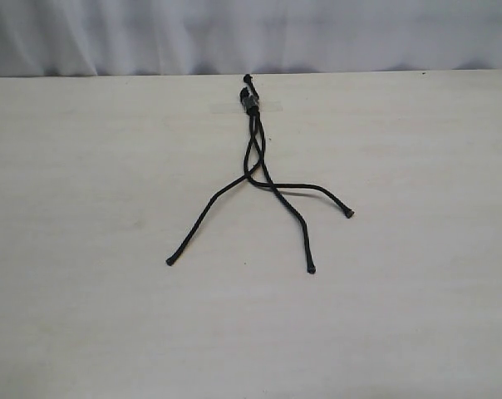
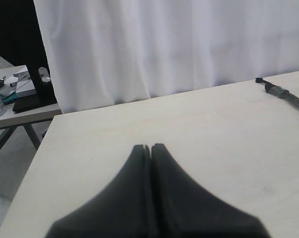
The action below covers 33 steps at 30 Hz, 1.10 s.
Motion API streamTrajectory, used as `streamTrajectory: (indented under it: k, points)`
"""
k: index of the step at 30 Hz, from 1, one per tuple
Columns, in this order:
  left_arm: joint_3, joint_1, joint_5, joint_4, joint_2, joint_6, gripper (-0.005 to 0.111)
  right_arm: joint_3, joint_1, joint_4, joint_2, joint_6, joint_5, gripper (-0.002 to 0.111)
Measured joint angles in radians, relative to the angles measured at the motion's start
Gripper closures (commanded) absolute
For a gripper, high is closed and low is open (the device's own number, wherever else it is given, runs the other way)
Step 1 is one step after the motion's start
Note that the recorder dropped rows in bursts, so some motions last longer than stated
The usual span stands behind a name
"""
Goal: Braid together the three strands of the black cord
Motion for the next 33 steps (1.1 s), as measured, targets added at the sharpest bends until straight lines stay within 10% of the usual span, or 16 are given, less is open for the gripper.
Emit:
streamTrajectory:
  k: [11,33]
  points:
    - [0.0,0.0,0.0,0.02,0.0,0.0,0.107,0.06,0.0,0.047,-0.002,0.006,0.291,0.104]
    - [0.0,0.0,0.0,0.022,0.0,0.0,0.107,0.509,-0.079,0.078,-0.425,0.029,0.089,0.104]
